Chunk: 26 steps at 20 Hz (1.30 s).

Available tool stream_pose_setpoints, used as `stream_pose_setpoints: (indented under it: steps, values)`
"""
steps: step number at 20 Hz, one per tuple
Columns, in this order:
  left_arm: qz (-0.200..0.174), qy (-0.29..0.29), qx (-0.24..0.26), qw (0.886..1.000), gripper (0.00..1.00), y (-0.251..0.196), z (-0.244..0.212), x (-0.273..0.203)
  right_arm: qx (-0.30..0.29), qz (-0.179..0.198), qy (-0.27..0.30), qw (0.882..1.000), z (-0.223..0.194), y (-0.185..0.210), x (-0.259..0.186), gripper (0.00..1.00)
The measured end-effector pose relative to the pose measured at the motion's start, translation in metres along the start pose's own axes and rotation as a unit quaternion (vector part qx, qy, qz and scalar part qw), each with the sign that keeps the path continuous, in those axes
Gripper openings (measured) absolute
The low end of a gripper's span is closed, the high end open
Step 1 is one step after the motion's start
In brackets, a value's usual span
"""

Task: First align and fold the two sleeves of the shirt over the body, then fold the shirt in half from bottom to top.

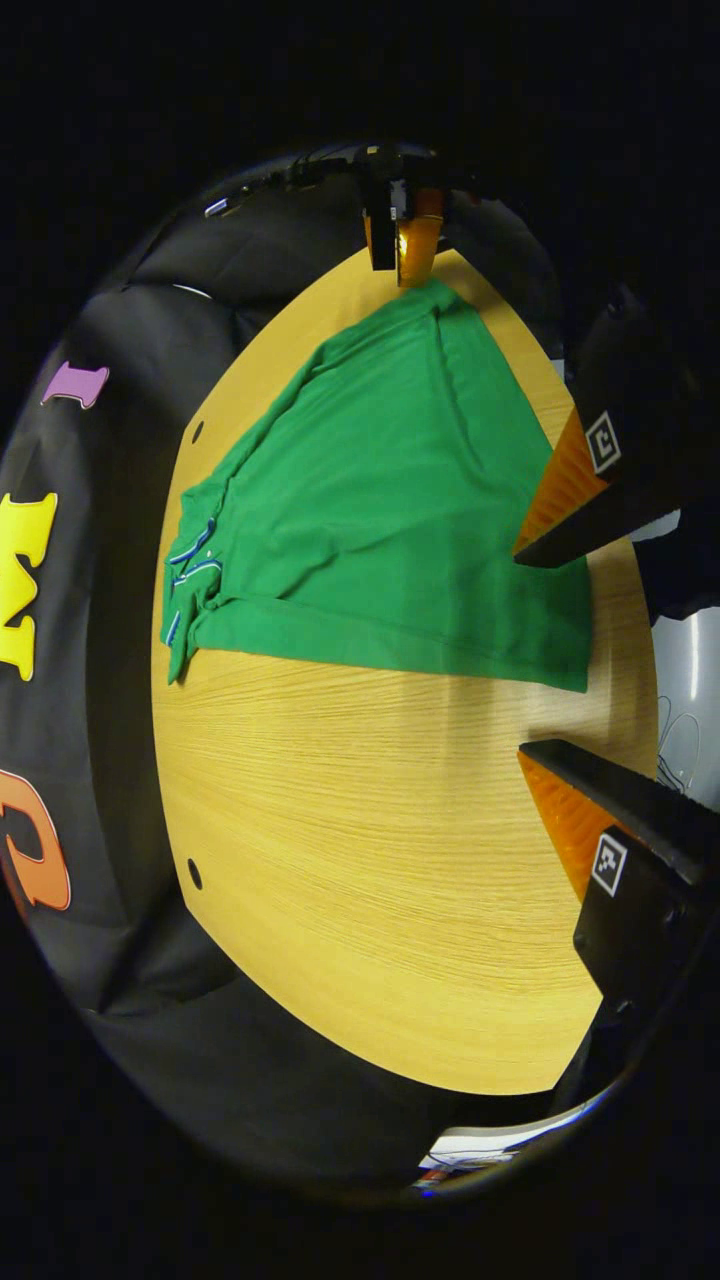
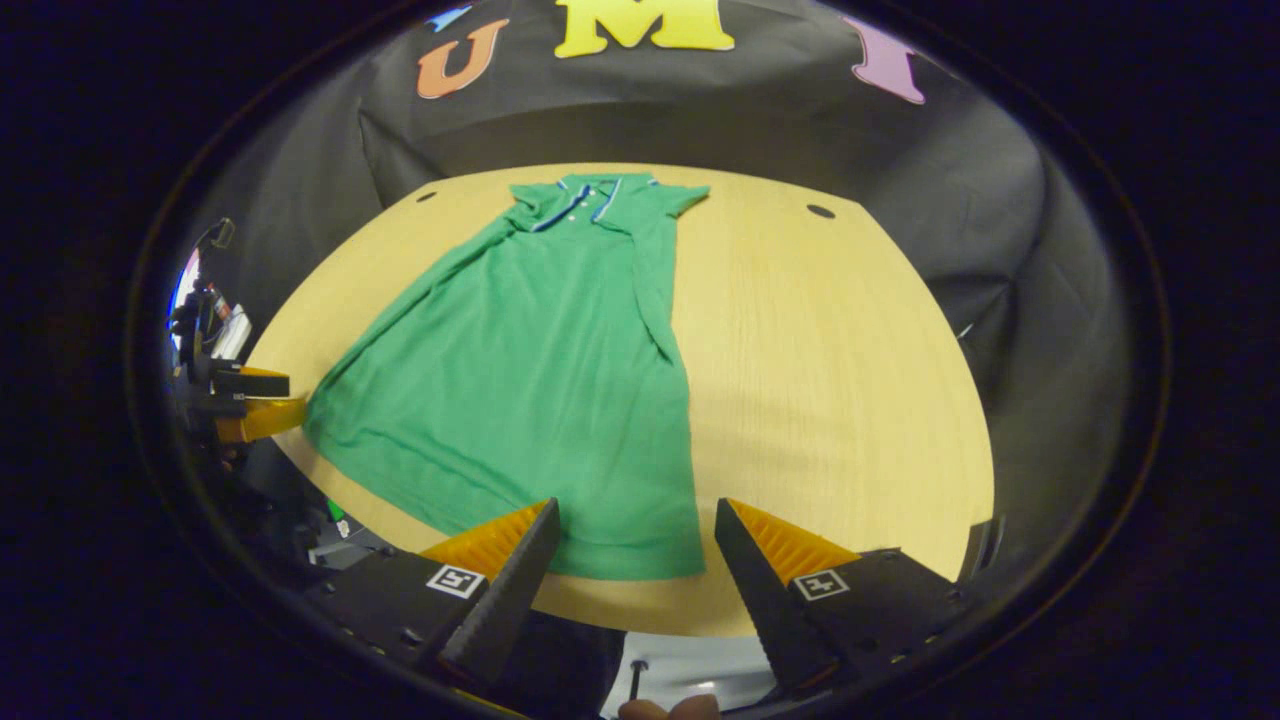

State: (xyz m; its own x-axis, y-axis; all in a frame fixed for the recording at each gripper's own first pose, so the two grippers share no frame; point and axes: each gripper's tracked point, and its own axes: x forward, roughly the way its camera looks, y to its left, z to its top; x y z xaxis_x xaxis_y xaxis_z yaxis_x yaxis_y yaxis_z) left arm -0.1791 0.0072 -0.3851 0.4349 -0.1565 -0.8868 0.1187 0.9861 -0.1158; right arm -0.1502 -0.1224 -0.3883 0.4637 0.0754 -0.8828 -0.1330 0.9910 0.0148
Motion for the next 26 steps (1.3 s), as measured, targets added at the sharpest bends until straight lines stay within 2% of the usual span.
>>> stream_pose_setpoints:
  steps: [6, 8, 11, 12, 13, 15, 16, 17, 18, 19, 20, 22, 23, 24, 26]
  values:
    - [0.005, 0.029, 0.006, 1.0, 1.0, 0.0, -0.003, 0.016, 0.001, -0.01, 0.038, 0.999, -0.016, -0.01, 0.022, 0.96]
    - [0.006, 0.038, 0.002, 0.999, 1.0, -0.001, -0.005, 0.021, 0.011, -0.005, 0.041, 0.999, -0.019, -0.009, 0.023, 0.99]
    - [0.011, 0.038, 0.007, 0.999, 1.0, 0.0, -0.002, 0.026, 0.022, 0.005, 0.049, 0.999, -0.024, -0.008, 0.023, 0.96]
    - [0.013, 0.042, 0.009, 0.999, 1.0, 0.0, -0.002, 0.027, 0.018, 0.007, 0.045, 0.999, -0.022, -0.008, 0.023, 0.92]
    - [0.013, 0.045, 0.01, 0.999, 1.0, -0.001, -0.002, 0.028, 0.016, 0.011, 0.048, 0.999, -0.024, -0.006, 0.023, 0.92]
    - [0.012, 0.044, 0.006, 0.999, 1.0, -0.004, 0.0, 0.03, 0.014, 0.016, 0.047, 0.999, -0.024, -0.003, 0.023, 0.77]
    - [0.01, 0.044, 0.007, 0.999, 0.89, -0.006, 0.0, 0.032, 0.009, 0.02, 0.046, 0.999, -0.022, -0.002, 0.023, 0.66]
    - [0.006, 0.043, 0.009, 0.999, 0.77, -0.007, 0.0, 0.033, 0.006, 0.026, 0.046, 0.999, -0.023, 0.001, 0.023, 0.63]
    - [0.002, 0.043, 0.008, 0.999, 0.66, -0.008, 0.0, 0.032, 0.005, 0.027, 0.046, 0.999, -0.023, 0.001, 0.022, 0.47]
    - [-0.002, 0.043, 0.005, 0.999, 0.62, -0.01, -0.002, 0.029, 0.004, 0.032, 0.044, 0.998, -0.022, 0.003, 0.023, 0.43]
    - [-0.006, 0.044, 0.002, 0.999, 0.37, -0.012, -0.003, 0.028, 0.01, 0.052, 0.051, 0.997, -0.024, 0.013, 0.024, 0.31]
    - [-0.007, 0.047, 0.007, 0.999, 0.17, -0.014, -0.005, 0.027, 0.012, 0.054, 0.051, 0.997, -0.025, 0.013, 0.022, 0.08]
    - [-0.011, 0.046, 0.008, 0.999, 0.14, -0.015, -0.004, 0.026, 0.011, 0.057, 0.047, 0.997, -0.023, 0.014, 0.021, 0.08]
    - [-0.018, 0.045, 0.006, 0.999, 0.12, -0.017, -0.003, 0.027, 0.009, 0.055, 0.052, 0.997, -0.025, 0.014, 0.026, 0.0]
    - [-0.033, 0.039, -0.001, 0.999, 0.09, -0.023, 0.0, 0.024, 0.005, 0.052, 0.053, 0.997, -0.021, 0.014, 0.021, 0.0]
